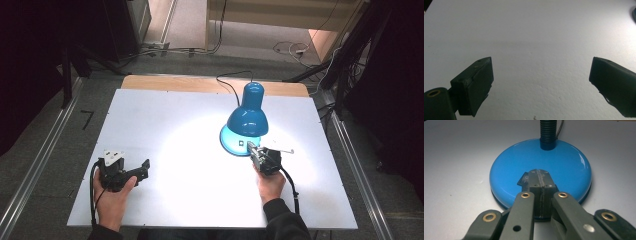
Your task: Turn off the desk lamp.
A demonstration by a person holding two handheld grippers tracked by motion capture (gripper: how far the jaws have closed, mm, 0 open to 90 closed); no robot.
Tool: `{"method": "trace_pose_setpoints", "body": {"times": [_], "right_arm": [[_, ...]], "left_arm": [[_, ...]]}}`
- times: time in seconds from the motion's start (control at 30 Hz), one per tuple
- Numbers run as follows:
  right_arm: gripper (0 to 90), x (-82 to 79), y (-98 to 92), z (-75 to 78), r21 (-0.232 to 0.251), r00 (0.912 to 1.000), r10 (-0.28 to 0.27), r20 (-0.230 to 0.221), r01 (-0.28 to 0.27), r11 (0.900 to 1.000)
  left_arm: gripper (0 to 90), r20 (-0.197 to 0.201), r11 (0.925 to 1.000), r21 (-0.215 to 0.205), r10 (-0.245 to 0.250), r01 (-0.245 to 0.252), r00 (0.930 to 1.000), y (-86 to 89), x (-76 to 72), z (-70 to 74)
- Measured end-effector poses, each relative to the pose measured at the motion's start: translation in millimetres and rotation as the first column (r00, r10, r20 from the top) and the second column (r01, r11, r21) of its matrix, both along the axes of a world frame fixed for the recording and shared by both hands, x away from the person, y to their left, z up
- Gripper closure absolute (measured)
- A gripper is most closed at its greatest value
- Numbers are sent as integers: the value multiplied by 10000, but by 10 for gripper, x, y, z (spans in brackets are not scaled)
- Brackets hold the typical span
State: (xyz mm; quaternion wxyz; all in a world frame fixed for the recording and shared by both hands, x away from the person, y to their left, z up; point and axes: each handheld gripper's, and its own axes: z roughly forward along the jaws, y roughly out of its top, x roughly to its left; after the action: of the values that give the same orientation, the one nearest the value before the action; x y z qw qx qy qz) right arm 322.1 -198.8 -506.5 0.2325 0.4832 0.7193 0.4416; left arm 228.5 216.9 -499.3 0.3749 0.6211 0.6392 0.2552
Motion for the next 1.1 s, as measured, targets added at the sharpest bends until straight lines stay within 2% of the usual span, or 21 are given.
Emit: {"method": "trace_pose_setpoints", "body": {"times": [0.1, 0.6, 0.77, 1.1], "right_arm": [[878, 16, 28, -1, 142, 10000, 65, 53, -66, 9999], [878, 86, 147, -19, -89, 9996, 254, 114, -253, 9996], [878, 112, 191, -30, -326, 9998, 212, 47, -210, 9992], [881, 134, 206, -33, -376, 9999, 71, 152, -65, 9993]], "left_arm": [[60, 21, 10000, -24, 14, -14, 10000, 0, 1, 1], [60, 58, 9999, -92, -45, 46, 10000, 1, 8, 5], [60, 74, 9999, -92, -45, 46, 10000, 0, 6, 4], [60, 46, 9999, -99, -116, 117, 9999, -11, 10, -1]]}}
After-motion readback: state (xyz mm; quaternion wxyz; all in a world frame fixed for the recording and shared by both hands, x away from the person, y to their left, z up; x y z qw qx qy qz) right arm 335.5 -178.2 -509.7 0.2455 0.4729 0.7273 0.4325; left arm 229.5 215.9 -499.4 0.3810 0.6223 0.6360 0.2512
